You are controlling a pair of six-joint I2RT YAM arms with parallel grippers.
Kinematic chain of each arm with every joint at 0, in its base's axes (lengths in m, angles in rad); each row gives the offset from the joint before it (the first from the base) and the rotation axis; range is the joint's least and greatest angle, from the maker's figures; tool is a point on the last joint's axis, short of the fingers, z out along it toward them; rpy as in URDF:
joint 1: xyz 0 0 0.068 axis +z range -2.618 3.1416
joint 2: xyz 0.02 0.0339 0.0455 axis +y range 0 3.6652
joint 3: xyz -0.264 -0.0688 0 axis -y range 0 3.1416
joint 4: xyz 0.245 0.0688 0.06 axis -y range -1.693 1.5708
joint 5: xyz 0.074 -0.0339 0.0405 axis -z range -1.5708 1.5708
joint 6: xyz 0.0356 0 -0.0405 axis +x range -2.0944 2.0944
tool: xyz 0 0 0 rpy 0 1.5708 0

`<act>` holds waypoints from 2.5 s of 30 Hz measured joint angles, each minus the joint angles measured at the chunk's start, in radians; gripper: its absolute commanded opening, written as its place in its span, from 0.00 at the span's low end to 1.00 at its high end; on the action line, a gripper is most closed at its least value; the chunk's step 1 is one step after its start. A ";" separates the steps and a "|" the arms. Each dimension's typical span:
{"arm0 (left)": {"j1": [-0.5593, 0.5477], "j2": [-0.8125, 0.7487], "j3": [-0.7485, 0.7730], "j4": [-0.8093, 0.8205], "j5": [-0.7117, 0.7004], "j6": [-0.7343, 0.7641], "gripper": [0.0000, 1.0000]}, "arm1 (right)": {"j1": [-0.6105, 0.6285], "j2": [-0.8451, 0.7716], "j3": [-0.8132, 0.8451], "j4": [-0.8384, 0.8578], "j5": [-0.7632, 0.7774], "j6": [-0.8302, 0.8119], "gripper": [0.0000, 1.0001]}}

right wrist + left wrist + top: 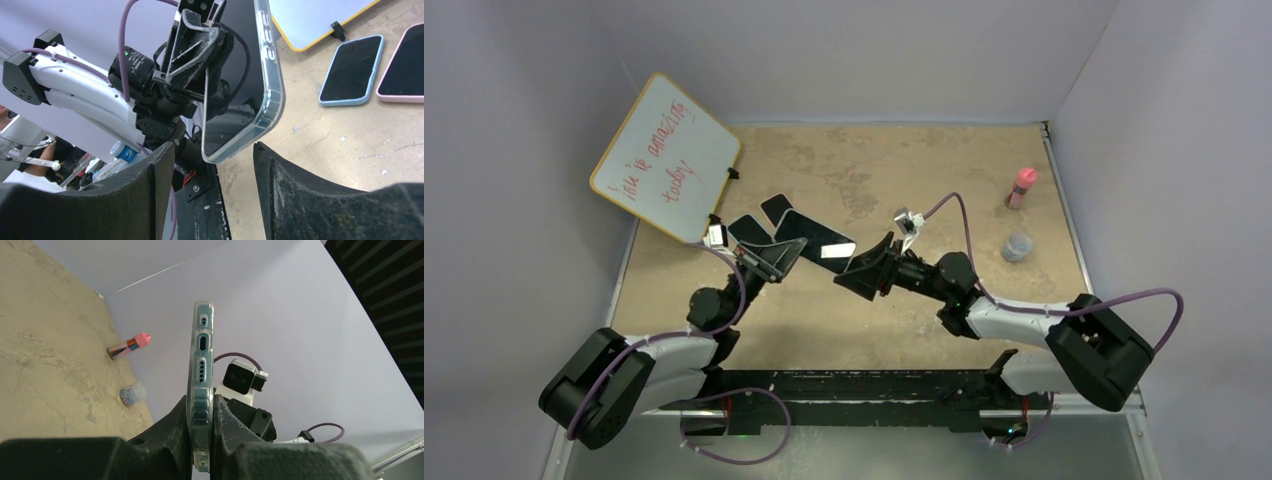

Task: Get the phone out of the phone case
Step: Remove the phone case from the phone.

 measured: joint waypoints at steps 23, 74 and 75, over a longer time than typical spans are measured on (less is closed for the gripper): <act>-0.007 0.014 0.000 -0.017 -0.032 -0.093 0.00 | 0.000 0.067 0.018 0.080 -0.054 -0.043 0.05; 0.263 -0.163 0.166 -0.538 0.607 0.083 0.00 | 0.003 -0.006 0.005 -0.102 -0.052 -0.264 0.73; 0.263 -0.163 0.157 -0.524 0.602 0.072 0.00 | 0.009 0.007 0.000 -0.077 -0.050 -0.243 0.72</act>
